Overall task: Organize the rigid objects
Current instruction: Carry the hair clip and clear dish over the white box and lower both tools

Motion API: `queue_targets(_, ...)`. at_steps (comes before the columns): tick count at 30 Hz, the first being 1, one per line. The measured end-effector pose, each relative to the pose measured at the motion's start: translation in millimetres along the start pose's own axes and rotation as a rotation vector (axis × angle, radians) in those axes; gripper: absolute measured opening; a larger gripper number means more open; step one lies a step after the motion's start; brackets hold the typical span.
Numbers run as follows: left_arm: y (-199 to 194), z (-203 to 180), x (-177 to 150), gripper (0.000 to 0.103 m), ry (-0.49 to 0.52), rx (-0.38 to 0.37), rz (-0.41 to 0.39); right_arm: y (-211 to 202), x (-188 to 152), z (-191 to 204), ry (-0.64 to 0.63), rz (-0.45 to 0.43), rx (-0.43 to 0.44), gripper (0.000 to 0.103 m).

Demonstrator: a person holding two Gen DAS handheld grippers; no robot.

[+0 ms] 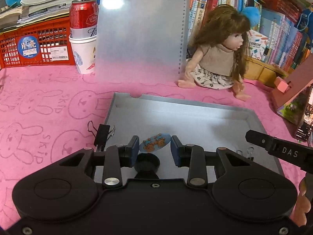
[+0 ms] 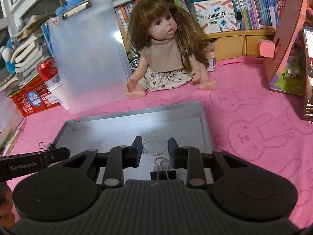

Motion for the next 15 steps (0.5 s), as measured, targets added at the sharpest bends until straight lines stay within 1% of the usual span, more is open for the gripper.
queue_targets(5, 9.8, 3.3, 1.9, 0.033, 0.001, 0.008, 0.005, 11.4, -0.8, -0.6, -0.003, 0.018, -0.003, 0.033)
queue_targets(15, 24.2, -0.3, -0.7, 0.033, 0.043, 0.049, -0.02, 26.2, -6.5, -3.1, -0.014, 0.045, -0.026, 0.033)
Point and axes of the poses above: each gripper's, at about its wrist camera, not at the fingertips, and y roughly the way its jaws point, z to its left, x to its top, the point moved 4 cm from there along y, roughly the way its jaws point, and after that the axes turned 4 degrees about -y, right-handed, at the moved point
